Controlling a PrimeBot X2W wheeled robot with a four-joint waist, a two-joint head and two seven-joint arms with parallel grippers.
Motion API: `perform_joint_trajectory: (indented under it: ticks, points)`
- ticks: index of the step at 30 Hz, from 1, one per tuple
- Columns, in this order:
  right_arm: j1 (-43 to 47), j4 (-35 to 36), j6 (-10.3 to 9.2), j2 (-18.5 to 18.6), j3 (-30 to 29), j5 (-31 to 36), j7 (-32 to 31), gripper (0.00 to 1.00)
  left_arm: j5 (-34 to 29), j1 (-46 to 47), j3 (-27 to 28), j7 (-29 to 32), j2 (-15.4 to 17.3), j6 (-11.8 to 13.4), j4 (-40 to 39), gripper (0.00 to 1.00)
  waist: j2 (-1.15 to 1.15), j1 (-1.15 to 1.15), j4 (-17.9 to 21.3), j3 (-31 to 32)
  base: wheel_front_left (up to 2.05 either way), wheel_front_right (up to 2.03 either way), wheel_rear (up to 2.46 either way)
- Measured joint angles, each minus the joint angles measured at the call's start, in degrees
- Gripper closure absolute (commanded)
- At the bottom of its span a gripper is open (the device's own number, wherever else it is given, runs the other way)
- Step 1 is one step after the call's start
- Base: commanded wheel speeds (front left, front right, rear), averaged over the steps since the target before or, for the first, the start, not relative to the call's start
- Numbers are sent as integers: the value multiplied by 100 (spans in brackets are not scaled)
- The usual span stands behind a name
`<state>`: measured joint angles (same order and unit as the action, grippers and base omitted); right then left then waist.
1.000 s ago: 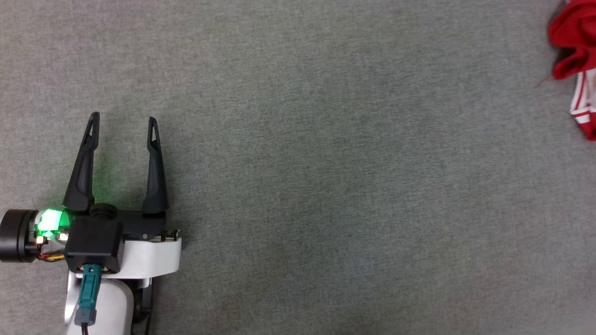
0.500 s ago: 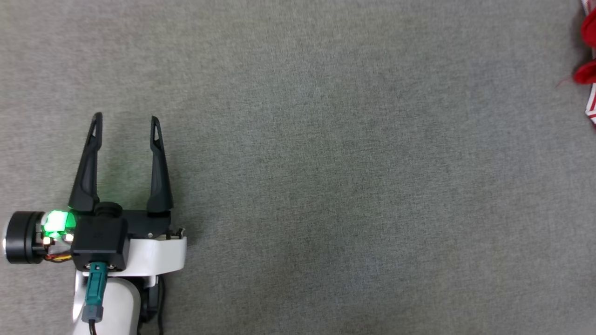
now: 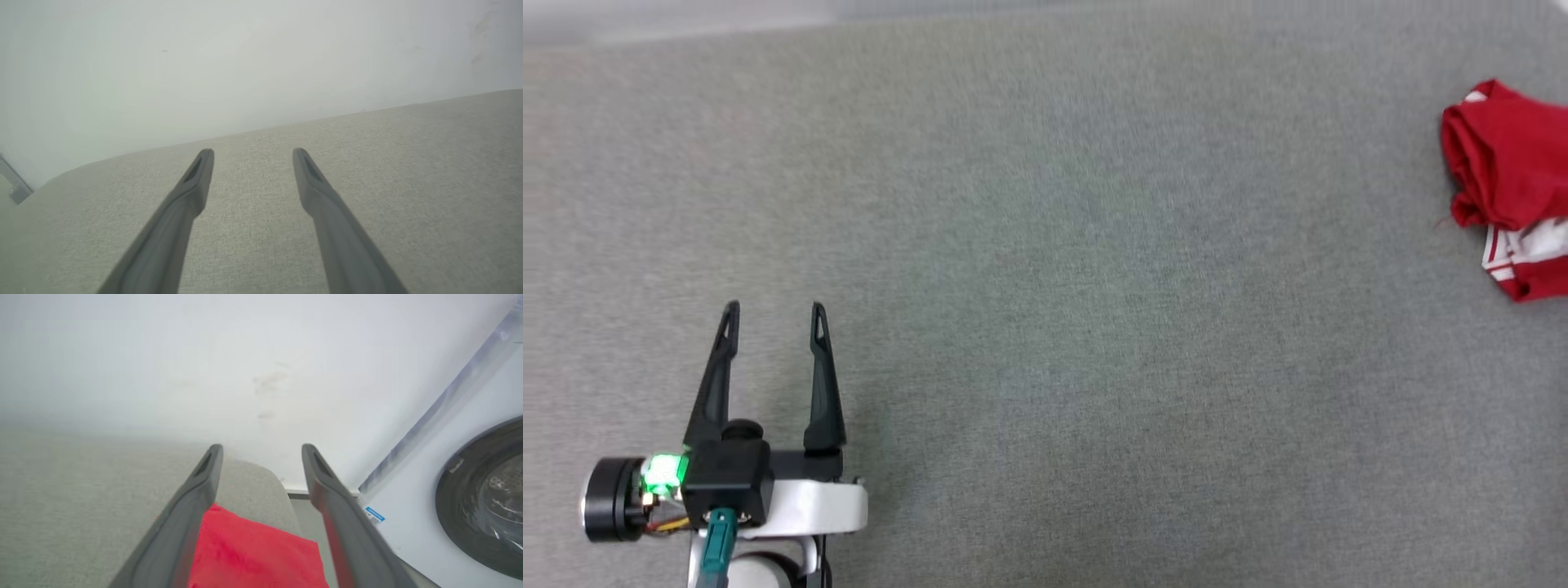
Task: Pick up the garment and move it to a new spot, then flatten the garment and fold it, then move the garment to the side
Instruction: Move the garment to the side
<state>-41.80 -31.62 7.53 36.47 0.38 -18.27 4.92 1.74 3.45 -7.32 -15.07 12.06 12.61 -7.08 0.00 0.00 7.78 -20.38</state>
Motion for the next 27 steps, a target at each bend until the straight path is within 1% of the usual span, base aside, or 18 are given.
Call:
perform_joint_trajectory:
  ticks: [6,10,14,18,20,23,27]
  points:
    - [611,1100,0,-658,-190,292,564,0,71,-292,45,0,-59,-52,178,0,0,0,-125,546,0,0,0]
    - [1163,1814,0,-1139,-275,477,726,0,98,-438,69,0,-124,-85,297,0,0,-1,-227,846,0,0,0]
    - [1782,2368,0,-1606,-260,692,806,0,109,-548,107,0,-179,-120,381,0,0,-1,-337,1099,0,0,0]
    - [2390,2703,0,-1972,-163,936,823,0,127,-636,158,0,-236,-159,465,0,0,-1,-454,1313,0,0,0]
    - [2686,2787,0,-2221,-114,957,818,0,130,-703,179,0,-267,-176,515,0,0,-1,-504,1411,0,0,0]
    - [3099,2858,0,-2510,-112,1024,817,0,118,-779,164,0,-330,-226,584,0,0,-1,-574,1551,0,0,0]
    - [3581,2871,0,-2777,-158,1059,828,0,120,-849,183,0,-343,-304,669,0,0,-1,-676,1715,0,0,0]
